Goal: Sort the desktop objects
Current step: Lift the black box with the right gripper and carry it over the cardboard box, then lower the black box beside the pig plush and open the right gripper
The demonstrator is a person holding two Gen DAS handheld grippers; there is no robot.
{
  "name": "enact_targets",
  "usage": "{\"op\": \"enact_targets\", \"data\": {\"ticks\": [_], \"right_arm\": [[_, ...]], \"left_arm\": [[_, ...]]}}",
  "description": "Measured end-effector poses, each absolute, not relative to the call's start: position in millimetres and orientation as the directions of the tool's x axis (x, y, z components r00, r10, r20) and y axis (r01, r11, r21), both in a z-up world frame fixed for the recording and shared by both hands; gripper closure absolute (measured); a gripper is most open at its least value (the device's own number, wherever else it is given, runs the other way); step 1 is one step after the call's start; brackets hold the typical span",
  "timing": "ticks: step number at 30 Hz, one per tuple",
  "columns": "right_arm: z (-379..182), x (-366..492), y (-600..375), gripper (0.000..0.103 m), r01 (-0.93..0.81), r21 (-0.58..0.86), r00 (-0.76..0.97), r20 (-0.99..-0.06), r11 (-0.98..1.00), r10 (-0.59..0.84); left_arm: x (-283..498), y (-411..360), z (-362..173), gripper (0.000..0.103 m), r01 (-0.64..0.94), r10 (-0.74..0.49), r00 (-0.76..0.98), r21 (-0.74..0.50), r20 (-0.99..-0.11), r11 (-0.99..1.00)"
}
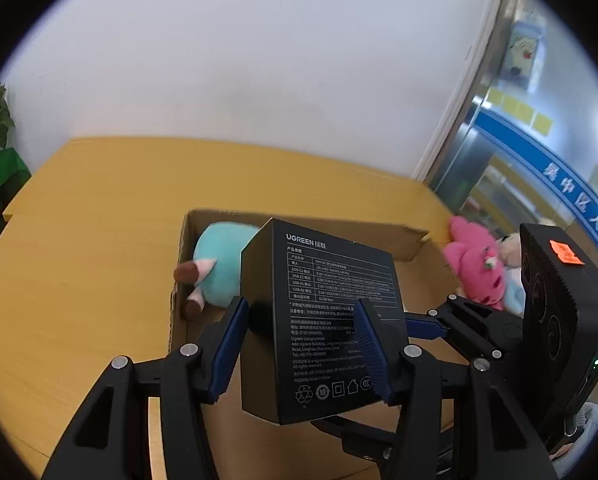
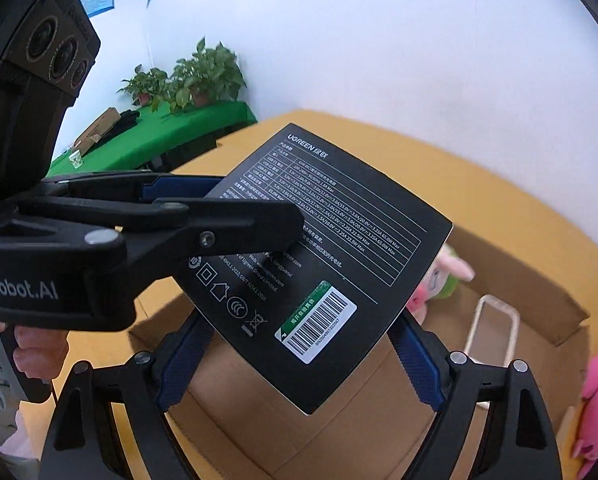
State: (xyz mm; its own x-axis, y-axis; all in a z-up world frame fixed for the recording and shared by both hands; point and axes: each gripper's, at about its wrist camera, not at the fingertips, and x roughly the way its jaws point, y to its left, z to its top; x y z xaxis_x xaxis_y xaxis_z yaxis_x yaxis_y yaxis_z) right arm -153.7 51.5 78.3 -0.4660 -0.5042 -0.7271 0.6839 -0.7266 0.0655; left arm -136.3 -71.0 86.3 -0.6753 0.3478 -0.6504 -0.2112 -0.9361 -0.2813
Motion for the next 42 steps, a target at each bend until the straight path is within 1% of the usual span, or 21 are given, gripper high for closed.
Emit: {"op": "enact_targets", "data": {"ticks": [4, 7, 10, 12, 15, 20, 21, 23, 25, 28, 29, 30, 32, 33, 34, 35, 37, 38, 40, 42], "right_arm": [[40.5, -182.8, 45.5, 0.017, 0.686, 0.137, -0.375, -0.775, -0.714, -0.509], [12.7, -198.2, 36.3, 0.017, 0.695, 0.165, -0.303, -0.815, -0.7, -0.493], [-3.5, -208.6, 28.3, 0.018, 0.698, 0.204, -0.229, -0.844, -0.686, -0.485], [-7.9, -215.2, 26.8, 0.022, 0.7, 0.223, -0.193, -0.856, -0.678, -0.48], [-15.5, -220.5, 23.5, 0.023, 0.692, 0.259, -0.15, -0.861, -0.674, -0.486], [-30.2, -228.8, 7.9, 0.023, 0.684, 0.256, -0.094, -0.898, -0.683, -0.431], [-31.9, -229.7, 7.8, 0.021, 0.679, 0.255, -0.092, -0.901, -0.689, -0.424], [-32.5, -231.8, 12.8, 0.021, 0.673, 0.244, -0.1, -0.905, -0.698, -0.413], [-30.5, -228.1, 16.8, 0.021, 0.672, 0.238, -0.102, -0.908, -0.701, -0.406], [-13.4, -216.2, 30.3, 0.02, 0.672, 0.206, -0.161, -0.897, -0.712, -0.412], [-4.1, -209.8, 38.2, 0.017, 0.661, 0.194, -0.195, -0.889, -0.725, -0.415], [4.4, -202.4, 46.9, 0.013, 0.653, 0.176, -0.227, -0.882, -0.737, -0.412], [28.3, -177.3, 71.7, 0.008, 0.628, 0.107, -0.34, -0.853, -0.771, -0.395], [37.5, -166.4, 82.5, 0.006, 0.613, 0.083, -0.384, -0.838, -0.786, -0.388], [52.2, -146.0, 98.5, 0.004, 0.581, 0.059, -0.455, -0.804, -0.812, -0.384], [62.3, -128.1, 109.9, 0.0, 0.554, 0.055, -0.506, -0.77, -0.831, -0.388], [76.6, -89.9, 128.8, 0.0, 0.5, 0.077, -0.579, -0.711, -0.862, -0.4], [78.8, -78.7, 132.3, 0.0, 0.48, 0.086, -0.599, -0.695, -0.873, -0.398], [78.0, -41.2, 146.9, 0.0, 0.419, 0.057, -0.662, -0.664, -0.906, -0.348], [73.7, -18.0, 149.6, 0.0, 0.387, 0.013, -0.697, -0.651, -0.922, -0.302]], "left_arm": [[-157.4, -74.2, 55.8, 0.049, -0.164, 0.317, -0.612, -0.276, -0.725, -0.947], [-166.5, -75.0, 35.9, 0.049, -0.119, 0.285, -0.551, -0.264, -0.784, -0.957], [-173.6, -78.8, 21.0, 0.049, -0.072, 0.248, -0.501, -0.245, -0.829, -0.967], [-177.9, -85.1, 16.9, 0.049, -0.049, 0.24, -0.475, -0.246, -0.847, -0.968], [-178.3, -83.3, 12.8, 0.049, -0.039, 0.183, -0.46, -0.186, -0.869, -0.982], [-182.2, -82.6, 8.2, 0.052, -0.019, 0.135, -0.446, -0.142, -0.885, -0.99], [-181.7, -82.7, 8.2, 0.052, -0.016, 0.132, -0.447, -0.14, -0.885, -0.99], [-178.2, -84.4, 9.4, 0.052, -0.011, 0.138, -0.45, -0.149, -0.882, -0.989], [-171.5, -88.3, 15.4, 0.052, 0.004, 0.145, -0.47, -0.167, -0.871, -0.986], [-151.1, -92.3, 36.9, 0.051, 0.001, 0.11, -0.551, -0.132, -0.827, -0.991], [-143.0, -93.2, 45.6, 0.049, -0.004, 0.105, -0.579, -0.125, -0.808, -0.992], [-132.6, -94.9, 55.7, 0.049, -0.011, 0.108, -0.612, -0.129, -0.783, -0.992], [-110.4, -97.2, 76.3, 0.049, -0.026, 0.127, -0.675, -0.148, -0.726, -0.989], [-103.6, -92.5, 83.5, 0.045, -0.037, 0.134, -0.701, -0.153, -0.7, -0.988], [-93.0, -86.5, 92.0, 0.043, -0.047, 0.138, -0.729, -0.151, -0.671, -0.987], [-73.6, -82.4, 100.9, 0.037, -0.061, 0.138, -0.769, -0.144, -0.624, -0.988], [-38.5, -73.3, 111.2, 0.029, -0.079, 0.133, -0.827, -0.121, -0.546, -0.99], [-29.6, -66.9, 114.4, 0.024, -0.089, 0.134, -0.847, -0.111, -0.514, -0.99], [-11.9, -49.9, 116.3, 0.024, -0.117, 0.145, -0.872, -0.09, -0.468, -0.989], [10.0, -32.3, 111.0, 0.024, -0.152, 0.164, -0.881, -0.064, -0.443, -0.986]]}}
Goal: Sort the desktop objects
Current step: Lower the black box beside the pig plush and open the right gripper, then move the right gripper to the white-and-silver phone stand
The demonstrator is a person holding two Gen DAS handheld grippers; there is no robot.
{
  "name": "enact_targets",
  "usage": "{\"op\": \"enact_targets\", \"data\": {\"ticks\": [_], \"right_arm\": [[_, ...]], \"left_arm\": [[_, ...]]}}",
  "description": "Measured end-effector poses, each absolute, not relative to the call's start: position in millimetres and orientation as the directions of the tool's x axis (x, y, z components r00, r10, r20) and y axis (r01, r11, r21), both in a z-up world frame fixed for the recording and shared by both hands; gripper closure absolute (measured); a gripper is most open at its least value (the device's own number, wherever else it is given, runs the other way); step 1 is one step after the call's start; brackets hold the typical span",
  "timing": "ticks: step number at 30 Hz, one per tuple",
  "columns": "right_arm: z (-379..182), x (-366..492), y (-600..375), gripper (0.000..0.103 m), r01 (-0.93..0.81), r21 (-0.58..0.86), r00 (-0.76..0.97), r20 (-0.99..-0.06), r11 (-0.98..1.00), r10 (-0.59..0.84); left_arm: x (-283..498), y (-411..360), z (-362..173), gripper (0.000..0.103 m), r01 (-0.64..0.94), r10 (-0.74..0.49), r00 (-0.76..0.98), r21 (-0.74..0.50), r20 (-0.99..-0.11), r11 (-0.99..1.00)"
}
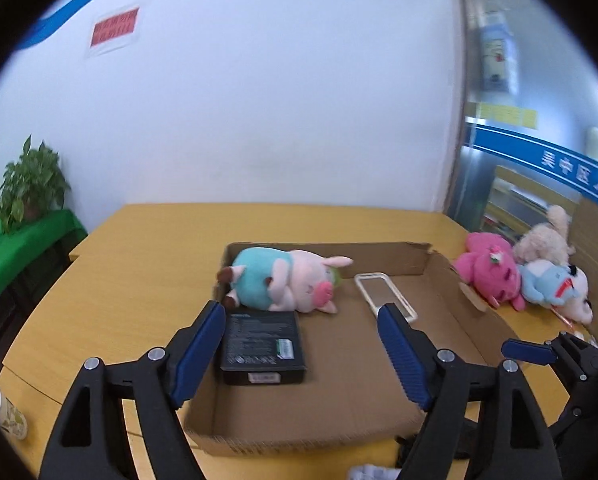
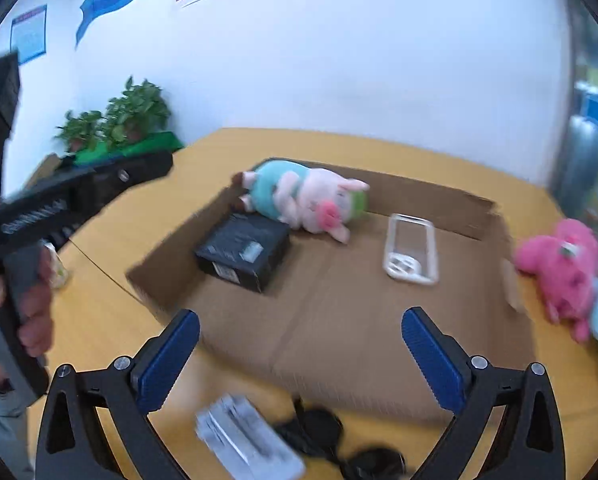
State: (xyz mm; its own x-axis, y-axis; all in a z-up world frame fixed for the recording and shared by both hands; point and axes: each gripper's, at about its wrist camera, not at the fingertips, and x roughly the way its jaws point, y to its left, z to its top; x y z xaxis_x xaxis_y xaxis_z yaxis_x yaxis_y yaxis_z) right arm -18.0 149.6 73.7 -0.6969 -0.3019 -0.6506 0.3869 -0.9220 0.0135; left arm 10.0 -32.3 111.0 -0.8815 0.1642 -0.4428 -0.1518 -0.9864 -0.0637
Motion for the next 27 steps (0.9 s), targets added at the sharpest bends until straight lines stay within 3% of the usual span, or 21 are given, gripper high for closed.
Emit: {"op": "enact_targets", "data": {"ticks": [9, 18, 27], "right_arm": [[61.4, 42.8, 181.4, 0.0, 0.257, 0.023, -0.766, -0.605, -0.966, -0.218], [62.7, 61.1, 200.6, 0.0, 0.241, 0.032, -0.775, -0.596, -0.97, -0.212], [11.2, 70.0, 205.0, 0.001, 0.234, 0.092, -0.682, -0.694, -0.968, -0.231]], "left_arm": [[58.8, 4.2, 92.6, 0.024, -0.205, 0.198, -0.867, -0.036, -0.458, -0.978], [68.2, 15.4, 79.9, 0.024, -0.242, 0.229, -0.839, -0.038, -0.495, -0.97], [65.5, 3.7, 24.4, 0.024, -0.301, 0.281, -0.725, -0.077, -0.629, -0.95]]}}
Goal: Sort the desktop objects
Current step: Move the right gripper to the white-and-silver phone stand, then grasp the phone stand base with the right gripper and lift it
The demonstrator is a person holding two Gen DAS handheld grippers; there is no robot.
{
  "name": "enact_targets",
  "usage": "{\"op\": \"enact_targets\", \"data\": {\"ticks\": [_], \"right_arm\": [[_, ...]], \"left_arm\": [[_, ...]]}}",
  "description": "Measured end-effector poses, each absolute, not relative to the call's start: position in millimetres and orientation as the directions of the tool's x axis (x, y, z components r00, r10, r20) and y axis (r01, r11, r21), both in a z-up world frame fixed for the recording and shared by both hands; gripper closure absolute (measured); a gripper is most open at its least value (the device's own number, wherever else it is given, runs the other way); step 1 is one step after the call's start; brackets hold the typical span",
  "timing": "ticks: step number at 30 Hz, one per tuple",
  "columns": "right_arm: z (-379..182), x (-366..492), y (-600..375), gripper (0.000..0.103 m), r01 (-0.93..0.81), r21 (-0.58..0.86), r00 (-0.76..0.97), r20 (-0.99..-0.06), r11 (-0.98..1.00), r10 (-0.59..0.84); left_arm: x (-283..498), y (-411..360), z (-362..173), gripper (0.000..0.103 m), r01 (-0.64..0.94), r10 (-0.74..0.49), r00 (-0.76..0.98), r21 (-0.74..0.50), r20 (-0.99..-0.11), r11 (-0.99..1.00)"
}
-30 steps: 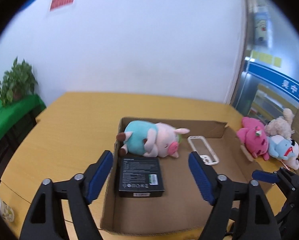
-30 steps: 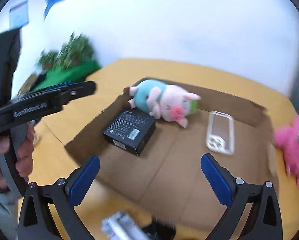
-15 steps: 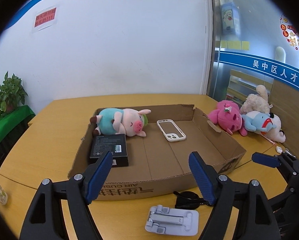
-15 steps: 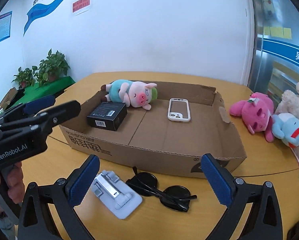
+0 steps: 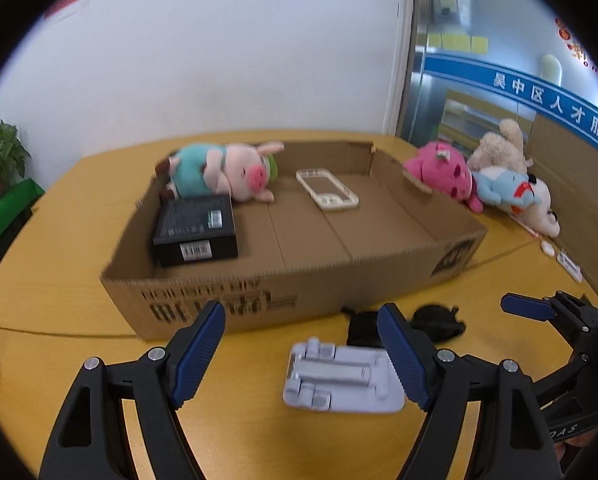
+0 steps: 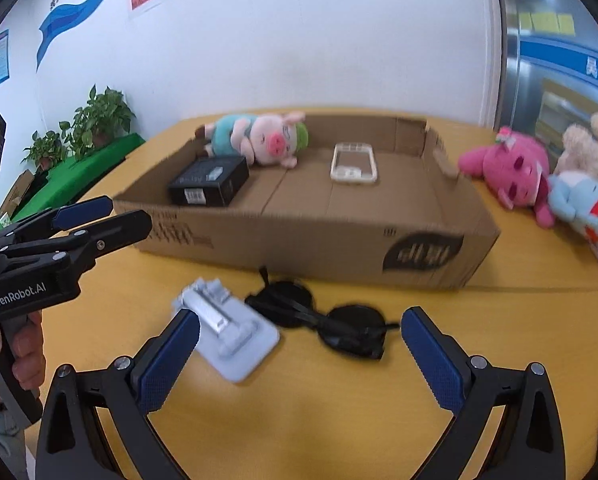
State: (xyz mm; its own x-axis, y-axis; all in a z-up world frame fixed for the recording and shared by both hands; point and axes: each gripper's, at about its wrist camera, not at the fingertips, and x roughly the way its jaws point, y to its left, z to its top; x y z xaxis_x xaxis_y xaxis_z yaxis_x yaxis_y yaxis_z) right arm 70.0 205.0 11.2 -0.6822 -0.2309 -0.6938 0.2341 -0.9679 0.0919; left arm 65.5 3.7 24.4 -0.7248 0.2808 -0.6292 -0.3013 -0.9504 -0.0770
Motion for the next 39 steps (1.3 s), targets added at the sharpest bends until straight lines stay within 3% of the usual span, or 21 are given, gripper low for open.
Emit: {"op": "enact_targets", "data": {"ticks": [4, 8, 13, 15, 19, 21, 24, 36, 39], "right_arm": [[-11.4, 68.8, 196.4, 0.005, 0.258, 0.119, -0.626, -0.735, -0.959, -0.26], [-33.2, 61.6, 183.0, 0.019, 0.287, 0.138, -0.577, -0.765, -0.948, -0.286], [-59.9, 53.1, 174.1, 0.024, 0.282, 0.161, -0.527, -0.798, -0.946, -0.293], [-65.1, 50.4, 172.7, 0.025, 0.276, 0.175, -0.52, -0.8, -0.945, -0.3], [-65.9, 45.6, 168.9, 0.029, 0.276, 0.176, -0.529, -0.793, -0.945, -0.302], [-65.4, 44.2, 167.0, 0.038, 0.288, 0.189, -0.526, -0.788, -0.939, -0.32], [-64.0, 42.4, 164.6, 0.051, 0.307, 0.217, -0.516, -0.78, -0.927, -0.354], [-62.3, 72.2, 179.5, 0.061, 0.352, 0.27, -0.472, -0.776, -0.896, -0.419], [-60.9, 84.0, 185.1, 0.061, 0.368, 0.279, -0.459, -0.775, -0.887, -0.434]], "left_arm": [[57.5, -1.6, 0.0, 0.024, -0.318, 0.296, -0.671, -0.097, -0.68, -0.943], [49.8, -4.9, -21.1, 0.025, -0.333, 0.315, -0.614, -0.124, -0.723, -0.935], [42.7, -6.4, -42.9, 0.036, -0.352, 0.33, -0.537, -0.15, -0.776, -0.924], [40.4, -6.2, -50.8, 0.048, -0.36, 0.342, -0.506, -0.167, -0.792, -0.918], [38.7, -9.6, -54.1, 0.059, -0.372, 0.394, -0.479, -0.225, -0.785, -0.901], [38.5, -10.5, -55.3, 0.076, -0.375, 0.414, -0.459, -0.251, -0.786, -0.892], [43.8, -8.4, -55.6, 0.076, -0.377, 0.399, -0.47, -0.229, -0.788, -0.897], [91.7, 1.5, -53.4, 0.076, -0.377, 0.401, -0.441, -0.241, -0.803, -0.895], [99.7, 8.0, -48.7, 0.076, -0.372, 0.361, -0.482, -0.186, -0.798, -0.909]]}}
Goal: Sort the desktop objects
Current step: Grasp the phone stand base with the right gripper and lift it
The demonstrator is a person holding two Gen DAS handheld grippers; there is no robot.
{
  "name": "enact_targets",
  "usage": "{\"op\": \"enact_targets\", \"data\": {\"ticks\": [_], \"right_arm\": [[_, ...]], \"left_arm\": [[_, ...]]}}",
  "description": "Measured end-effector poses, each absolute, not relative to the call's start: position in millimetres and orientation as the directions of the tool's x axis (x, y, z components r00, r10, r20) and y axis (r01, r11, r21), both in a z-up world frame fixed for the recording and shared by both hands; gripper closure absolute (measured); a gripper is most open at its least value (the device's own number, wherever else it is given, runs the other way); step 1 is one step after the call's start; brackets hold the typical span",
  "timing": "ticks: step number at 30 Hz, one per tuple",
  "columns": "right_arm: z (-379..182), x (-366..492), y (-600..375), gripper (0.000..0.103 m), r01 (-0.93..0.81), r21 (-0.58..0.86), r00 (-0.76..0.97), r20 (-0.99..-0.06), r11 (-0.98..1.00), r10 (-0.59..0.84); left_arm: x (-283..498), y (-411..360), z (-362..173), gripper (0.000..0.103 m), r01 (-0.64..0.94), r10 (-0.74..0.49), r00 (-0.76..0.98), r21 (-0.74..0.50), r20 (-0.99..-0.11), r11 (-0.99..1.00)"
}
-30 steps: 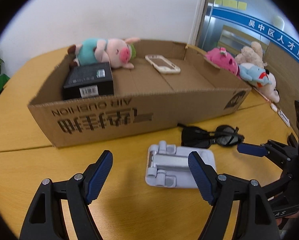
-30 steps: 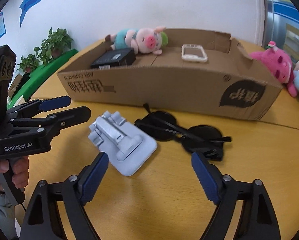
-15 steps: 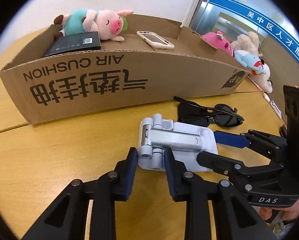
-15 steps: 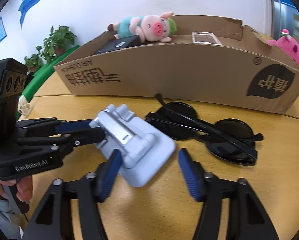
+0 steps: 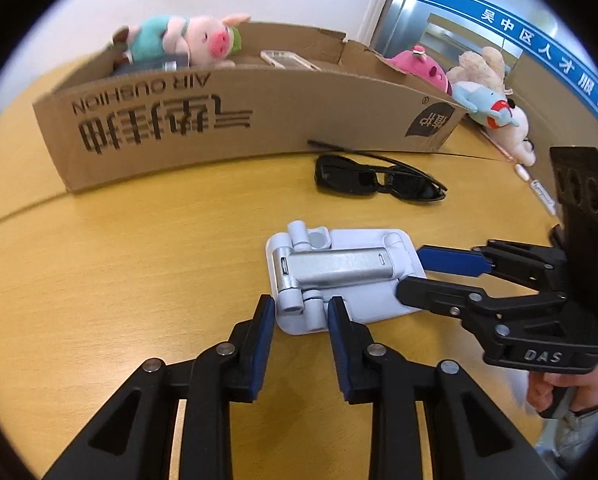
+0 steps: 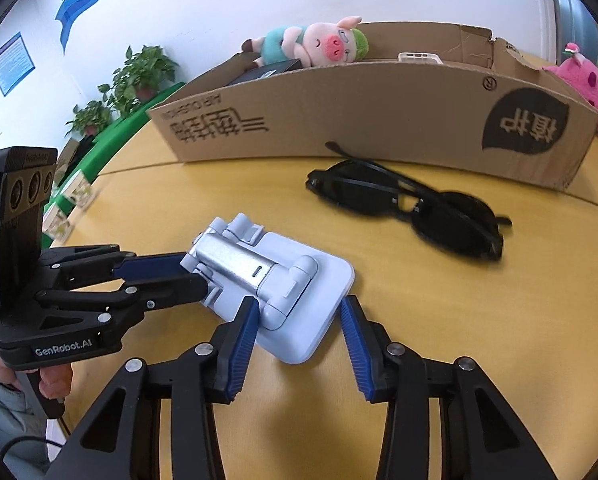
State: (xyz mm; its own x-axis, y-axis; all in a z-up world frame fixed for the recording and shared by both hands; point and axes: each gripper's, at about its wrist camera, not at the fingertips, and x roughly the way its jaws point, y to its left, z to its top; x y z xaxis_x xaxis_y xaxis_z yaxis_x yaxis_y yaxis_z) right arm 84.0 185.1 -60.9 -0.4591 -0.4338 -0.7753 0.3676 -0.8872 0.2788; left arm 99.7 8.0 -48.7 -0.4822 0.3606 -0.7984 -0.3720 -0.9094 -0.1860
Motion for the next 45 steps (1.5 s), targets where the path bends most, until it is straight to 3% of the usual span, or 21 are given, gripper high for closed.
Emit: {"op": "enact_targets", "data": {"ticks": [3, 8, 11, 18, 23, 25, 26, 35, 45], "right_arm": [[-57.0, 88.3, 185.6, 0.061, 0.385, 0.271, -0.475, -0.761, -0.882, -0.441], [-53.0, 83.0, 180.1, 0.058, 0.382, 0.25, -0.496, -0.757, -0.89, -0.425], [-52.7, 80.0, 178.3, 0.063, 0.373, 0.23, -0.508, -0.76, -0.899, -0.405], [-53.3, 82.5, 177.7, 0.064, 0.378, 0.212, -0.519, -0.758, -0.901, -0.395], [-61.7, 85.1, 181.5, 0.05, 0.355, 0.22, -0.505, -0.773, -0.909, -0.384], [-62.0, 84.4, 182.2, 0.05, 0.355, 0.225, -0.505, -0.771, -0.907, -0.389], [-61.9, 83.5, 180.9, 0.056, 0.366, 0.235, -0.497, -0.768, -0.9, -0.403], [-62.5, 85.1, 178.1, 0.058, 0.353, 0.25, -0.511, -0.756, -0.902, -0.41], [-6.7, 87.0, 183.4, 0.058, 0.377, 0.231, -0.622, -0.654, -0.897, -0.43]], "left_arm": [[93.3, 14.5, -47.5, 0.07, -0.369, 0.345, -0.488, -0.169, -0.802, -0.914], [86.1, 11.4, -51.8, 0.069, -0.364, 0.389, -0.471, -0.228, -0.792, -0.903], [87.9, 8.0, -54.1, 0.076, -0.354, 0.386, -0.467, -0.232, -0.796, -0.906], [95.0, 4.8, -56.4, 0.076, -0.346, 0.4, -0.475, -0.252, -0.784, -0.904], [95.7, 5.2, -56.7, 0.076, -0.346, 0.404, -0.476, -0.256, -0.781, -0.903], [96.2, 4.8, -56.7, 0.076, -0.345, 0.406, -0.477, -0.258, -0.78, -0.902], [96.5, 4.5, -56.7, 0.076, -0.344, 0.405, -0.478, -0.258, -0.78, -0.903], [103.7, 0.7, -52.4, 0.077, -0.326, 0.403, -0.512, -0.263, -0.759, -0.908], [101.1, 6.3, 10.7, 0.077, -0.355, 0.407, -0.643, -0.219, -0.649, -0.909]]}}
